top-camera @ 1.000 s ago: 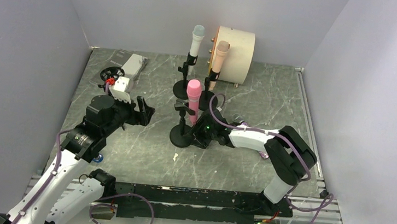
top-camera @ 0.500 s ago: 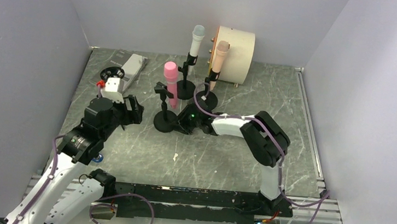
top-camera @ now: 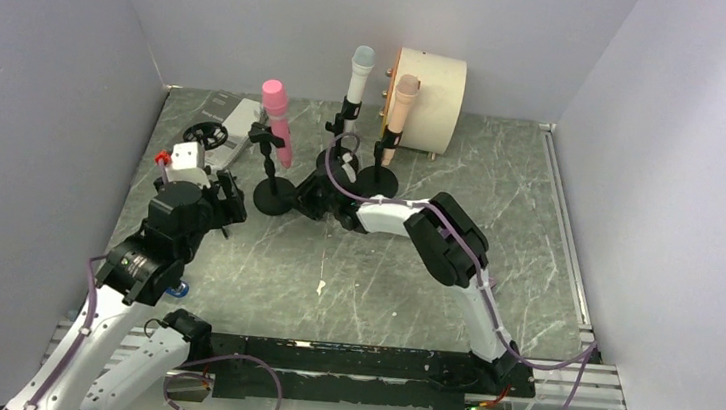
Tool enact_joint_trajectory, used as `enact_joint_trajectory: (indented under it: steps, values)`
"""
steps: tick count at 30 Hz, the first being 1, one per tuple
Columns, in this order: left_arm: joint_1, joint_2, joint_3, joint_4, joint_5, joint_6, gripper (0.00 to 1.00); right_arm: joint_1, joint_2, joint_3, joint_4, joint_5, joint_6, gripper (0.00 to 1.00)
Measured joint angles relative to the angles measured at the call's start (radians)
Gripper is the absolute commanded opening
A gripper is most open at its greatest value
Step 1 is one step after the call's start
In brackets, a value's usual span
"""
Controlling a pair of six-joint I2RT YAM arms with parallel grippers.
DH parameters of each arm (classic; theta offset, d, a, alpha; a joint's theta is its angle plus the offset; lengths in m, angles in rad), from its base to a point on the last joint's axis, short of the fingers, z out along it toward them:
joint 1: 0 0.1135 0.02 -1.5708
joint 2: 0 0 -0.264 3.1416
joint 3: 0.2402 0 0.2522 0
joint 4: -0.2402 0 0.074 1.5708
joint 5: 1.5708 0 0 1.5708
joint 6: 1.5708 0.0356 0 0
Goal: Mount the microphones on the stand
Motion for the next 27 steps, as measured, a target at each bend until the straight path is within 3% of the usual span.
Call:
enact_joint_trajectory:
  steps: [6,10,19,27]
  values:
    - [0.0,0.046,0.012,-0.003,-0.011,-0.049,0.87,0.002,0.046,0.055,0.065,0.069,-0.1,0.45]
    - [0.0,0.103,0.045,-0.003,-0.035,-0.058,0.91,0.002,0.001,-0.031,0.161,0.078,-0.19,0.51]
    - [0.014,0.333,0.263,-0.004,-0.138,0.075,0.93,0.002,-0.36,-0.327,0.232,0.094,-0.342,0.53]
    - [0.196,0.512,0.426,-0.036,-0.158,0.146,0.94,0.0,-0.582,-0.524,0.233,0.091,-0.381,0.53]
